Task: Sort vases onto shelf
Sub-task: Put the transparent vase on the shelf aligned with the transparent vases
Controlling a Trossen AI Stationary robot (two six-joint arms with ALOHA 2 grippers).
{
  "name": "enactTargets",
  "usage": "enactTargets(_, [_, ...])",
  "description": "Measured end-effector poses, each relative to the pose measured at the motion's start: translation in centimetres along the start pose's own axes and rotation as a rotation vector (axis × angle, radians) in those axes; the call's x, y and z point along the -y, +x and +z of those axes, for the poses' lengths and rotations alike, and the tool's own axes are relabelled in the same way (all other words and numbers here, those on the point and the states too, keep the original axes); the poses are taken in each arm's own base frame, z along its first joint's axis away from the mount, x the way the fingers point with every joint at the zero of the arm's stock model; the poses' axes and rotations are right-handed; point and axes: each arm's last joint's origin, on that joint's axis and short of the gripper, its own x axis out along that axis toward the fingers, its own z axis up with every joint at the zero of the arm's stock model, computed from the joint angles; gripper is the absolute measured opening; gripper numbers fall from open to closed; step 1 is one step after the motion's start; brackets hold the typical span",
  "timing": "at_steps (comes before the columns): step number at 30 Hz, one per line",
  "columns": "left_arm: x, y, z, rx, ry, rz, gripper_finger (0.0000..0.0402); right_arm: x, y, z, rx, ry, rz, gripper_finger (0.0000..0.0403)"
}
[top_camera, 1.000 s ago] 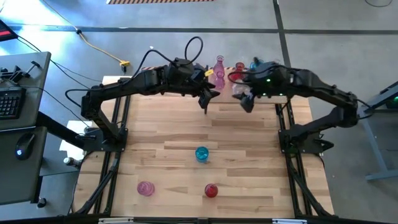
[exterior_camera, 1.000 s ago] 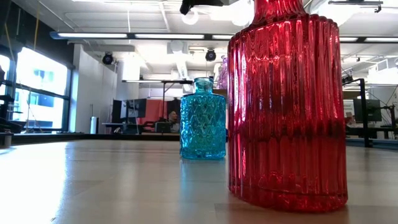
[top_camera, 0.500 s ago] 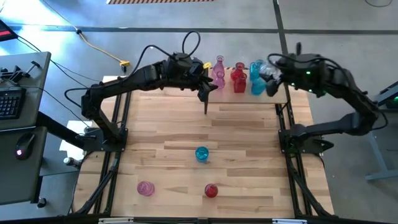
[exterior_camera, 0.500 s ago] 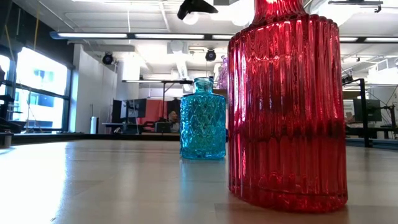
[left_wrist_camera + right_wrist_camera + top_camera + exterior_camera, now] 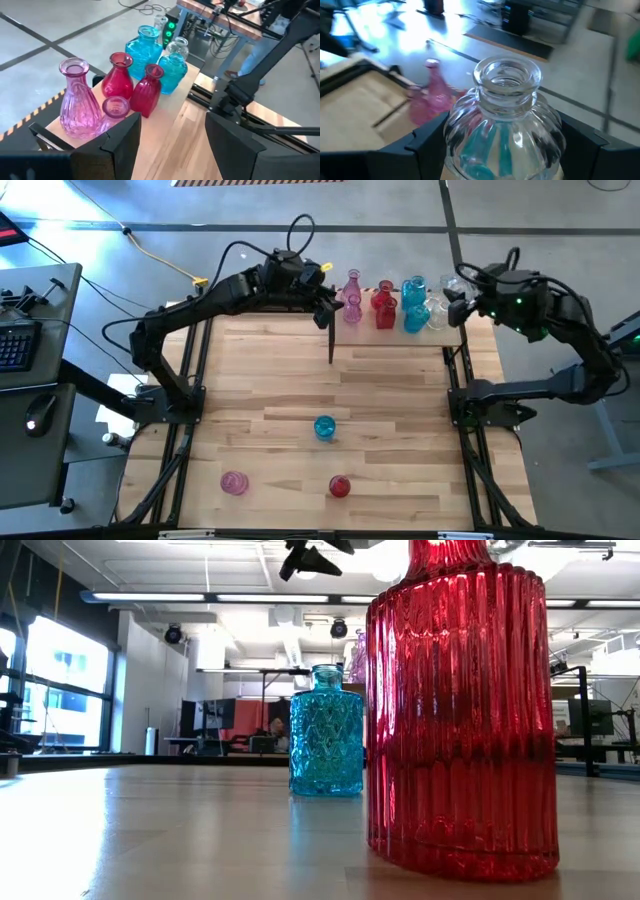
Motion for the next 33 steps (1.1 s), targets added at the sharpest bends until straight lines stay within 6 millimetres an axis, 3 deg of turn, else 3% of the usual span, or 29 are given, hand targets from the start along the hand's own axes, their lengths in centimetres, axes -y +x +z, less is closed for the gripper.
enactTargets(12, [-2.5, -0.2, 0.6, -0.009, -0.008, -0.047, 0.0212, 1.7, -1.1, -1.9, -0.06, 0.118, -0.174, 0.0273])
enactTargets(18, [-2.7, -0.2, 0.6, -0.009, -0.01, -0.044, 0.0211, 2.4, -1.0, -4.6, -0.078, 0.18, -0.192, 0.0273])
enactTargets(33, [-2.7, -0.2, 0.6, -0.009, -0.01, -0.044, 0.0211, 1.9, 2.3, -11.2, -0.028, 0.243, -0.108, 0.0273])
